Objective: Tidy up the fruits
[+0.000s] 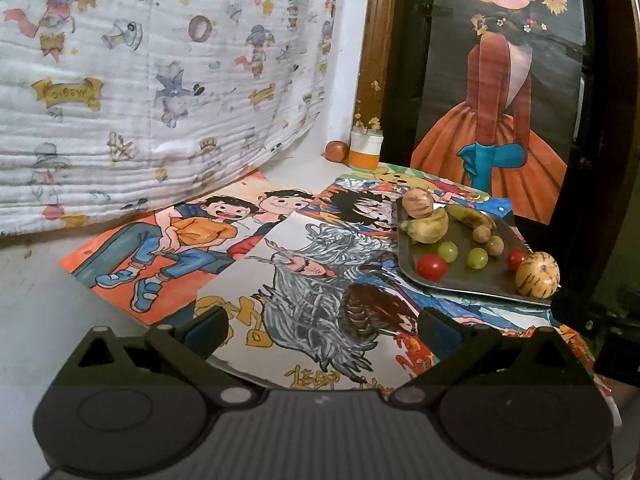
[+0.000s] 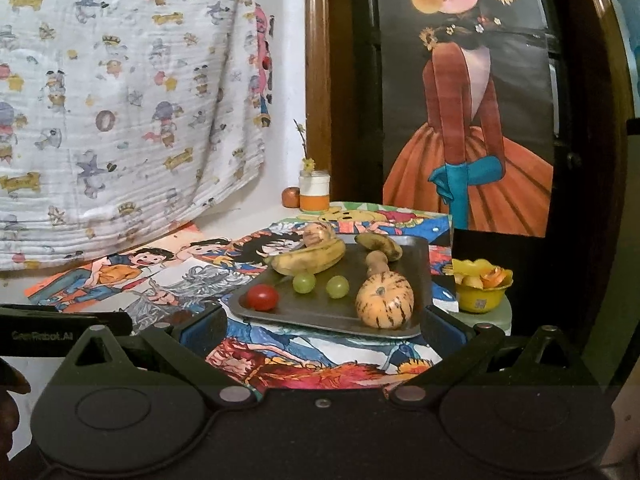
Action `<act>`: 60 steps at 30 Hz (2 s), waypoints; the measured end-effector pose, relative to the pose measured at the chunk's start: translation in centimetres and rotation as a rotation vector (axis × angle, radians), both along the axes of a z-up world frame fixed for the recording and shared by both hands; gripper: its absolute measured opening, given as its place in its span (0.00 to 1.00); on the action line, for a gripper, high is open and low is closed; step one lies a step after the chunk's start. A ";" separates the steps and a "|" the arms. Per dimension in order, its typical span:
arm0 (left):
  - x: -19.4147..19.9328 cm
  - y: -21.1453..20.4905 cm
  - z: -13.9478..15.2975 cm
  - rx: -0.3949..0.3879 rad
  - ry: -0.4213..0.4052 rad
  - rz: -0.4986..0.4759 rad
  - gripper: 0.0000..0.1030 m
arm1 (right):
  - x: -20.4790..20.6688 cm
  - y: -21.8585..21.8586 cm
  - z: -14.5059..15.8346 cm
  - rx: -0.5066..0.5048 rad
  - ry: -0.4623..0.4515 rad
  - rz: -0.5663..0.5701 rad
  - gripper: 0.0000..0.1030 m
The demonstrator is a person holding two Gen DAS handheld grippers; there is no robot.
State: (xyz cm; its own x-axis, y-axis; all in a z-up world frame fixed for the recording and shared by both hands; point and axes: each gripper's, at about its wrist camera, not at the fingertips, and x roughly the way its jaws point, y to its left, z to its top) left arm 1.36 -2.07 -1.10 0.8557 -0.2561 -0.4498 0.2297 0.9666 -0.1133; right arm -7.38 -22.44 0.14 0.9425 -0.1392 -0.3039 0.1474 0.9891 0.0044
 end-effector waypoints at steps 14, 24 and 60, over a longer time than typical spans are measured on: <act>0.1 0.0 -0.2 0.003 0.012 0.010 1.00 | 0.3 -0.9 -0.6 0.041 0.033 -0.025 0.99; 0.1 -0.1 -0.2 0.005 0.012 0.007 1.00 | 0.3 -0.9 -0.8 0.042 0.037 -0.023 1.00; -0.2 -0.6 -0.6 0.008 0.018 0.003 1.00 | 0.4 -0.8 -0.9 0.045 0.044 -0.024 1.00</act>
